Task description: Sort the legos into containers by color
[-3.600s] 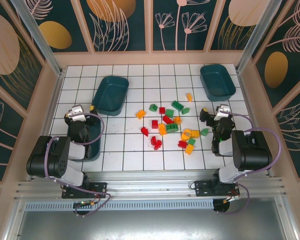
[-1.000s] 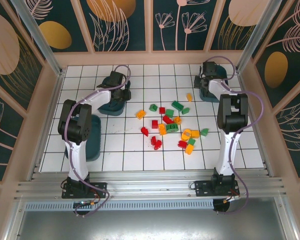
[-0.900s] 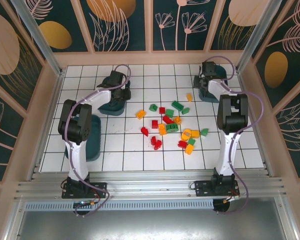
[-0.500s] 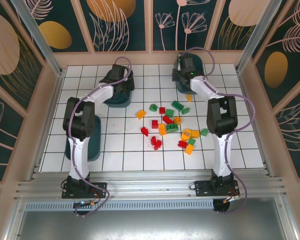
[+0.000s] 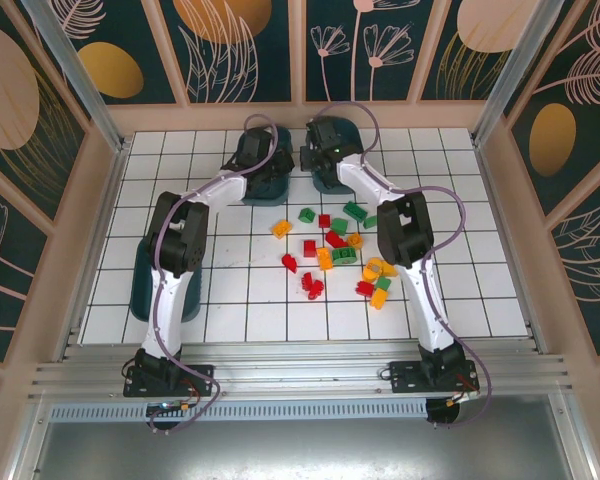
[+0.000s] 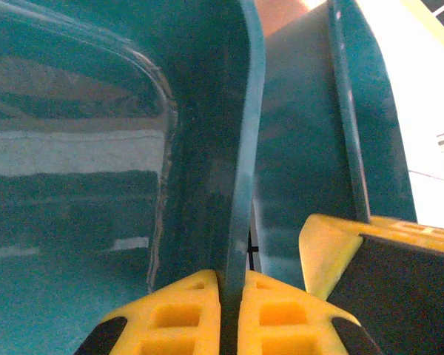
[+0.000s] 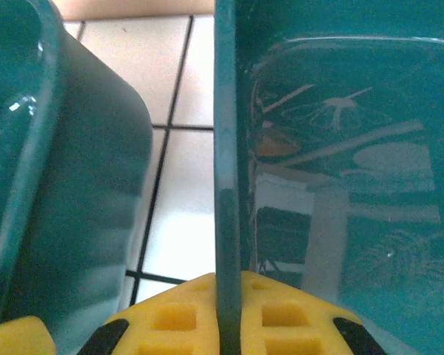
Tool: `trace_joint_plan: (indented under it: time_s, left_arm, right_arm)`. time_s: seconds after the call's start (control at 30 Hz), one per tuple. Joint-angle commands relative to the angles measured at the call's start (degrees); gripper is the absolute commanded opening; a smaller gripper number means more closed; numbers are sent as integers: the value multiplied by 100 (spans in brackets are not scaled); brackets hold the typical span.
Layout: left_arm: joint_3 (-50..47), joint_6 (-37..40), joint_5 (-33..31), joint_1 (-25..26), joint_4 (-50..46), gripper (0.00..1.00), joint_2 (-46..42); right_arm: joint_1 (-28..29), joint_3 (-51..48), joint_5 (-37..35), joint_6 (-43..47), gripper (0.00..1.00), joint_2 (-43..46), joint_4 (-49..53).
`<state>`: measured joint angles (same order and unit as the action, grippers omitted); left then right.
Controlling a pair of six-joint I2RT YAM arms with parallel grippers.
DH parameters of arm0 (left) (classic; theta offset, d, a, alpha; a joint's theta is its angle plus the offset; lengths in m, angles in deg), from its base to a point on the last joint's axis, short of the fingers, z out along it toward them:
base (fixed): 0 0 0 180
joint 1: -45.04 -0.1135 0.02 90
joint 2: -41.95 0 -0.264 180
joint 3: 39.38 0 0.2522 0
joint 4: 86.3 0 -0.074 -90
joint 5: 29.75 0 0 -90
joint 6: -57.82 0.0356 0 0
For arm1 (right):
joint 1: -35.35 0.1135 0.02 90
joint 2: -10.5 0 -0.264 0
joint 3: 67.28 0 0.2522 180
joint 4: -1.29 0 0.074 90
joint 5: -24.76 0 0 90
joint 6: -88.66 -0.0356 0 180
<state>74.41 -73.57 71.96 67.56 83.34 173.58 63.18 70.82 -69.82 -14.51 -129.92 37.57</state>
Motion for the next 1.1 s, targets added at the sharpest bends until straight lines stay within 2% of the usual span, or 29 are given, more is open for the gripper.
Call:
trace_joint_plan:
  time_s: [0.0,0.13,0.3,0.5,0.63,0.73,0.8,0.87,0.93,1.07]
  left_arm:
    - [-360,-711,199,15,474,14,-116]
    - [-98,-765,421,14,350,30,-1]
    - [-178,-755,639,9,381,45,-237]
    - [-524,-566,685,-11,458,56,-1141]
    - [-846,-245,566,-158,147,60,-1875]
    - [-1586,-167,276,-412,-136,58,-2597]
    - [-2280,-140,-189,-550,-476,57,-3154]
    - [-3212,-91,-901,-549,-757,60,-3869]
    - [-4036,-137,-1291,-556,-921,62,-4482]
    - [-5382,-257,-1587,-557,-1247,63,-5303]
  right_arm:
    - [-21,-160,-7,-426,0,205,119]
    - [-60,-387,609,-728,2,307,36]
    - [-144,-711,1100,-1040,29,590,-248]
    - [-319,-1198,1693,-1304,44,1209,-704]
    - [-506,-1351,1929,-1120,46,1584,-682]
    - [-661,-1481,1460,-623,47,1838,-338]
    - [-815,-1701,1348,-341,48,2019,-205]
    - [-970,-2067,1123,-65,56,2259,-253]
    - [-1118,-2432,1068,229,65,2440,-367]
    - [-1378,-2586,1269,876,70,2351,-241]
